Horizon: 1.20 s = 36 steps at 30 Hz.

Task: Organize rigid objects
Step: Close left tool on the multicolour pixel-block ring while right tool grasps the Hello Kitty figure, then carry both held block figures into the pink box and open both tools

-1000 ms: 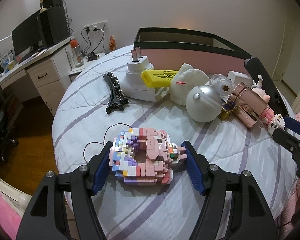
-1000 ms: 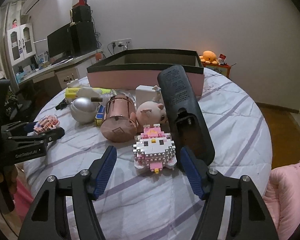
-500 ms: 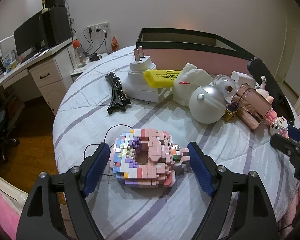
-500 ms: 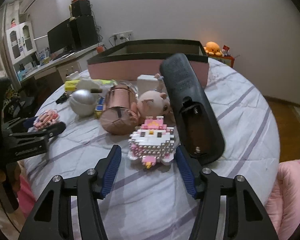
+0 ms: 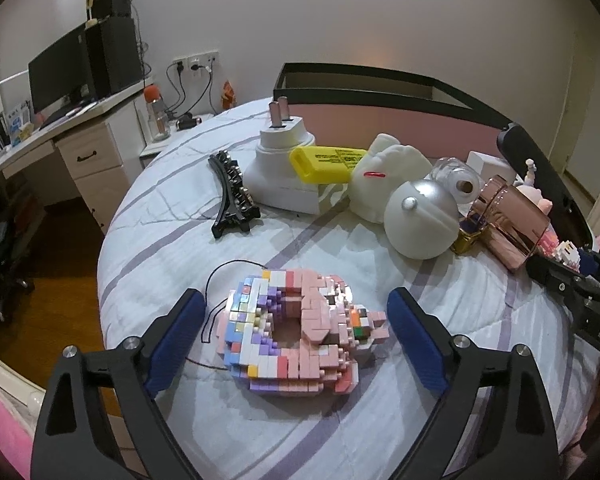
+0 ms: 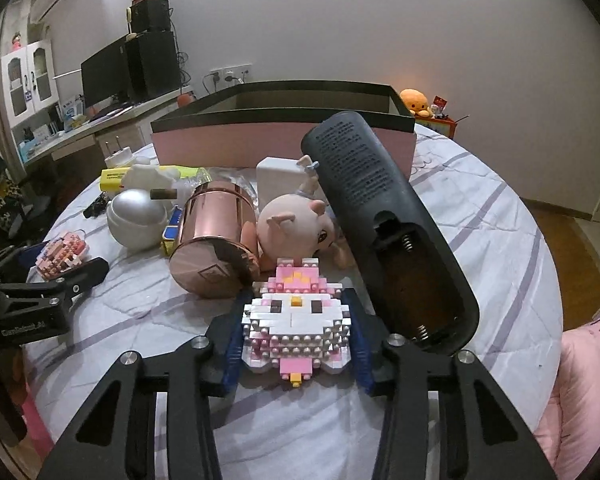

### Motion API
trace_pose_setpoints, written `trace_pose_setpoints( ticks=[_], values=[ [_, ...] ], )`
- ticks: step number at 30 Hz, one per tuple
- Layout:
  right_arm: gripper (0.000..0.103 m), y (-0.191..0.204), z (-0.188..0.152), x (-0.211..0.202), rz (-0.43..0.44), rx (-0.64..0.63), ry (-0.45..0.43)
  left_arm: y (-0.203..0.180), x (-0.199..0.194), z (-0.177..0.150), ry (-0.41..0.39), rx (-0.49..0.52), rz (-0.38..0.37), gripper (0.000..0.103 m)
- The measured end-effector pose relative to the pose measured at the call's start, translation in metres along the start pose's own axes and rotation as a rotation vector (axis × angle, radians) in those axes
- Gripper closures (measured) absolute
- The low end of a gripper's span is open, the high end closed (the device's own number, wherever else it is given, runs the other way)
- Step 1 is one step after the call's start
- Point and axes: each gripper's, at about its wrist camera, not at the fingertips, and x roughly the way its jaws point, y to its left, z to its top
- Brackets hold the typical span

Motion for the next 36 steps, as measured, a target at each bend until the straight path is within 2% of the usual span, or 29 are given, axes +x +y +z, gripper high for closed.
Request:
trace_pose_setpoints(
  ticks=[2,4,18,23,28,36],
  values=[
    [0.058,0.0,0.0,0.0,0.004,-0.007,-0.004,-0.001,-0.001,0.0,-0.007,0.002,-0.015,0.028],
    [0.058,-0.003,0.0,-0.001,0.025,0.004,-0.011,-0.001,-0.002,0.001,-0.009,-0.001,-0.018,0.035],
    [0.058,-0.007,-0.001,-0.02,0.108,0.036,-0.044,-0.001,-0.018,-0.001,0.009,-0.01,-0.017,0.035],
    [0.058,-0.004,0.006,-0.034,0.123,0.025,-0.065,-0.003,-0.032,0.005,-0.015,-0.011,-0.016,0.035],
    [0.058,0.0,0.023,-0.046,0.137,0.0,-0.093,-0.008,-0.049,0.025,-0.052,-0.003,-0.016,0.035],
    [0.058,0.003,0.069,-0.058,0.169,-0.043,-0.159,-0.023,-0.074,0.077,-0.148,0.009,-0.014,0.035]
  ],
)
